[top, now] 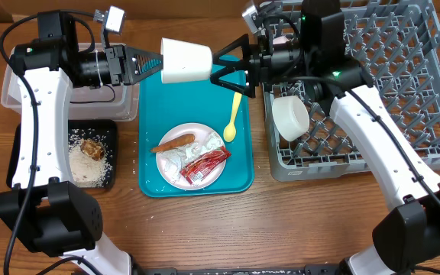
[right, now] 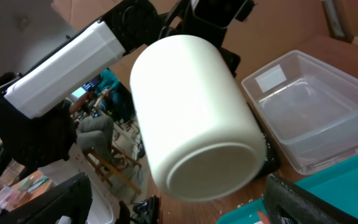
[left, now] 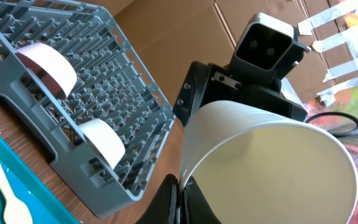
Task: Sort waste into correct bins and load items into the dishwasher
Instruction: 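Lift the white cup with the left gripper toward the right gripper, then grasp the white cup with the right gripper from the left gripper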
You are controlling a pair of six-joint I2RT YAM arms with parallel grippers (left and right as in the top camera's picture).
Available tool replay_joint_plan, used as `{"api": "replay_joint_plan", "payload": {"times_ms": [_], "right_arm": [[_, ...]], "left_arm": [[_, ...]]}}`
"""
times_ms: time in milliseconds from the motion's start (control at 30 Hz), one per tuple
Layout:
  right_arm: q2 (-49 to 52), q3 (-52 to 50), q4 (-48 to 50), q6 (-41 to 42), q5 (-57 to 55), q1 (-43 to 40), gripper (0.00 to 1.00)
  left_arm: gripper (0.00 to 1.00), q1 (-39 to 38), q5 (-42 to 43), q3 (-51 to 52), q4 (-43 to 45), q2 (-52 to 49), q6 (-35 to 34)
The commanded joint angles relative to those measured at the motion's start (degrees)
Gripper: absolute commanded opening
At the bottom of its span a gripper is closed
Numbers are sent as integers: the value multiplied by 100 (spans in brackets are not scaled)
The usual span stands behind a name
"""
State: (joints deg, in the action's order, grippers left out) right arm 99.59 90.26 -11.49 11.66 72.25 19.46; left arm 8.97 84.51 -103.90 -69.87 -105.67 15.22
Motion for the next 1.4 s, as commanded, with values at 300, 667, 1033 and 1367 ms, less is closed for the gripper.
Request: {"api": "replay_joint_plan", "payload": {"times_ms": [300,667,1033,1367], "right_arm": [[-68,-15,208,-116,-232,323,88],[-68,-15,680,188,-140,92,76],[-70,-15,702,192,-98,83,57],[-175,-15,472,232,-9,-361,57]], "left_arm": [[4,-505,597,-39,-22,-9,17],[4,-505,507,-39,-39,-9,17],[30,-505,490,-39,-42,-9,15],[48,-485,356,-39,-39,-9,-7]]}}
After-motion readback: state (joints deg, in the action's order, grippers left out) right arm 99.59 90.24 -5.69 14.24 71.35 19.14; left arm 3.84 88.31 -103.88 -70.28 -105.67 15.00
